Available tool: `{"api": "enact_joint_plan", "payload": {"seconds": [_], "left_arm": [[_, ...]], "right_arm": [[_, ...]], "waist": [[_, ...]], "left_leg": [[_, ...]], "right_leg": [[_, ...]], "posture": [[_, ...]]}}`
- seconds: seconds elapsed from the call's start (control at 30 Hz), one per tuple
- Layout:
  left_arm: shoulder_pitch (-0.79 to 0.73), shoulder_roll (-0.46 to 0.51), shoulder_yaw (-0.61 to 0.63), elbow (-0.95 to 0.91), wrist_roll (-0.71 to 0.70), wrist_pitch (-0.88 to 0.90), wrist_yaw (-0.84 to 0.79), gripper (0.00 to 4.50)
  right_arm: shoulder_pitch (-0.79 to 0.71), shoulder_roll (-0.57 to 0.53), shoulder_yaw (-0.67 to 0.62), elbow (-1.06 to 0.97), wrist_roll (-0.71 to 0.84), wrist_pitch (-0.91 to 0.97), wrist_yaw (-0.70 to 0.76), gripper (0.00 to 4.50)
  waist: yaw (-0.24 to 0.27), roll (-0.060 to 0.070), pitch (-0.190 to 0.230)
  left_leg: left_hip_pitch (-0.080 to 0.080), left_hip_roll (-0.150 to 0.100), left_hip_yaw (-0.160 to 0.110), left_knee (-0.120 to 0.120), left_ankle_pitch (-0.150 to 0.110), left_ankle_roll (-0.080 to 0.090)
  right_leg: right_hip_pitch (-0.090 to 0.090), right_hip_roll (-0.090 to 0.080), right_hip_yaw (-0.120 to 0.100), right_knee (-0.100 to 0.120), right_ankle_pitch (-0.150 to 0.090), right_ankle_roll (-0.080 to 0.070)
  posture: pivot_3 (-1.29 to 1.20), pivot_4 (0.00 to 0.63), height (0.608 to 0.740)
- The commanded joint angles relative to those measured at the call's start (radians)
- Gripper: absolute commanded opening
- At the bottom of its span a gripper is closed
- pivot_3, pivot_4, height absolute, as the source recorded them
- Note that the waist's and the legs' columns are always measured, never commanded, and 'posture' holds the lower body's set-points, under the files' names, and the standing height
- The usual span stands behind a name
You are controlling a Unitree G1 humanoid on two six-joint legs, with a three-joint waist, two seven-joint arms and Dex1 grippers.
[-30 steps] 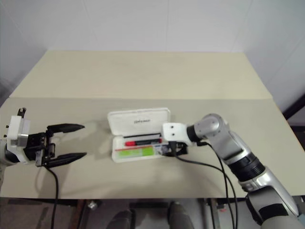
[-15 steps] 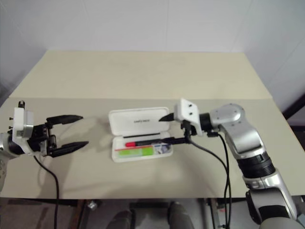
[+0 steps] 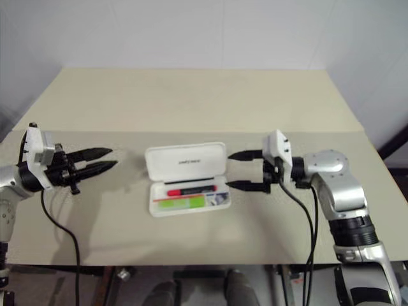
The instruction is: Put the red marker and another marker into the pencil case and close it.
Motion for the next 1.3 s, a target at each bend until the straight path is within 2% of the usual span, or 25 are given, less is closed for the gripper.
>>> {"api": "enact_joint_plan", "payload": {"seconds": [0.03,0.07,0.3,0.5,0.67,0.97,1.07,1.3], "left_arm": [[-0.075,0.020,-0.016,0.106,0.043,-0.057,-0.025,0.20],[-0.103,0.022,-0.025,0.153,0.059,-0.077,-0.034,0.06],[-0.347,-0.009,-0.114,0.533,0.156,-0.220,-0.136,0.06],[-0.585,-0.109,-0.213,0.901,0.280,-0.319,-0.183,0.06],[-0.695,-0.197,-0.244,1.090,0.354,-0.379,-0.174,0.06],[-0.758,-0.281,-0.265,1.195,0.441,-0.391,-0.180,0.06],[-0.775,-0.298,-0.265,1.189,0.450,-0.391,-0.235,0.06],[-0.766,-0.292,-0.313,1.087,0.424,-0.393,-0.505,0.06]], "right_arm": [[0.023,0.003,-0.048,0.000,0.034,-0.036,0.002,4.50],[0.027,0.000,-0.047,0.005,0.030,-0.044,0.002,4.50],[0.031,0.004,-0.055,0.004,0.031,-0.067,-0.013,4.50],[0.040,-0.006,-0.060,0.002,0.027,-0.072,-0.017,4.50],[0.074,-0.017,-0.075,-0.036,0.034,-0.065,-0.039,4.50],[0.158,-0.067,-0.117,-0.103,0.063,-0.028,-0.055,4.50],[0.169,-0.074,-0.135,-0.100,0.077,-0.033,-0.053,4.50],[0.202,-0.107,-0.178,-0.094,0.092,-0.040,-0.052,4.50]], "waist": [[0.000,0.000,0.000],[0.001,0.000,0.000],[0.002,0.000,0.000],[0.005,0.000,0.000],[0.006,0.000,0.000],[0.002,-0.001,0.000],[0.005,-0.001,0.000],[0.004,-0.001,0.000]], "left_leg": [[0.000,0.000,0.000,0.000,0.000,0.000],[0.000,0.000,0.000,0.001,0.000,0.000],[0.000,0.000,0.000,0.001,0.000,0.000],[-0.001,-0.001,0.000,0.002,0.000,0.000],[-0.002,-0.001,0.000,0.002,0.000,0.000],[-0.002,-0.002,0.000,0.002,0.000,0.000],[-0.002,-0.002,0.000,0.003,0.000,0.000],[-0.002,-0.002,0.000,0.002,0.000,0.000]], "right_leg": [[0.000,0.000,0.000,0.000,0.000,0.000],[0.000,0.000,0.000,0.000,0.000,0.000],[0.000,0.000,0.000,0.001,0.000,0.001],[0.000,0.000,0.000,0.001,0.001,0.002],[0.000,0.000,0.000,0.000,0.001,0.003],[0.000,0.000,0.000,0.001,0.000,0.004],[0.000,0.000,0.000,0.002,0.000,0.004],[0.000,0.000,0.000,0.002,0.000,0.004]], "posture": [[0.00,0.150,0.740],[0.00,0.150,0.740],[0.00,0.150,0.740],[0.00,0.150,0.740],[0.00,0.150,0.740],[0.00,0.150,0.740],[0.00,0.150,0.740],[0.00,0.150,0.740]]}}
